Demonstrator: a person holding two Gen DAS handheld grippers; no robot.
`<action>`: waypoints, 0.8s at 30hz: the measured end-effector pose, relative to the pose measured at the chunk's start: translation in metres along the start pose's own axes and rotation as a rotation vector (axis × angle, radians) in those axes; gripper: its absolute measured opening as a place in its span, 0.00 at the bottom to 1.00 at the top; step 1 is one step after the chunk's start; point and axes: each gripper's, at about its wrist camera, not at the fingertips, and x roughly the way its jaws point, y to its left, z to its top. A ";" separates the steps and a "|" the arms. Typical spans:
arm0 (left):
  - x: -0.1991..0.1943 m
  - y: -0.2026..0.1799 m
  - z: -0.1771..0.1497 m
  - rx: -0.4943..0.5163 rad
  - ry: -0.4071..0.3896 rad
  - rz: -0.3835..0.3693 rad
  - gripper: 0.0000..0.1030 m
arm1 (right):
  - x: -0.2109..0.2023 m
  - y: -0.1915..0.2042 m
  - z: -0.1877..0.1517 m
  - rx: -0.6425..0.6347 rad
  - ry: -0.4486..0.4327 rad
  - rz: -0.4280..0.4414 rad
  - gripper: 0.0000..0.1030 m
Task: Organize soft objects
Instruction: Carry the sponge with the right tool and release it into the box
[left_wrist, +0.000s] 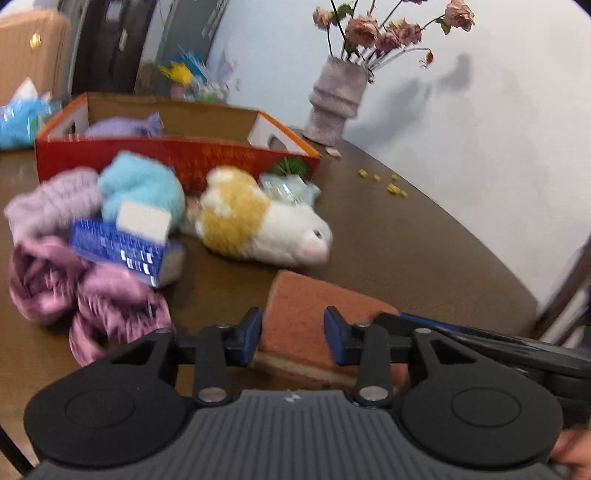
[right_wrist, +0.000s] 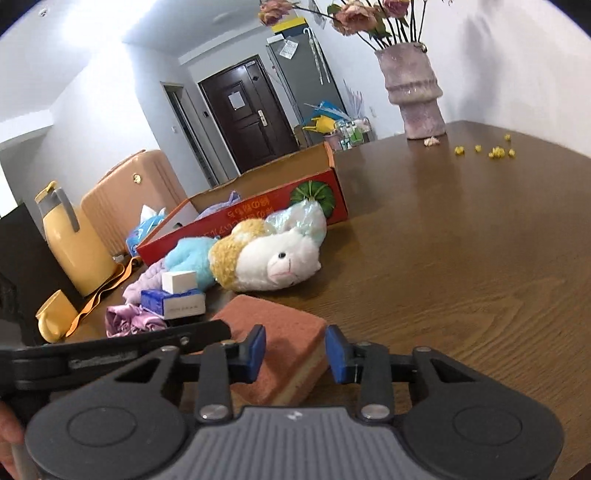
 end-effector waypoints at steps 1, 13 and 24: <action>-0.008 -0.001 -0.005 -0.012 0.009 -0.020 0.36 | 0.000 0.000 -0.002 0.005 -0.001 0.003 0.34; -0.043 0.017 -0.029 -0.093 -0.029 0.029 0.44 | -0.012 0.017 -0.009 -0.046 -0.005 0.057 0.34; -0.038 0.013 -0.032 -0.109 -0.033 0.012 0.33 | -0.015 0.015 -0.024 0.014 0.024 0.102 0.30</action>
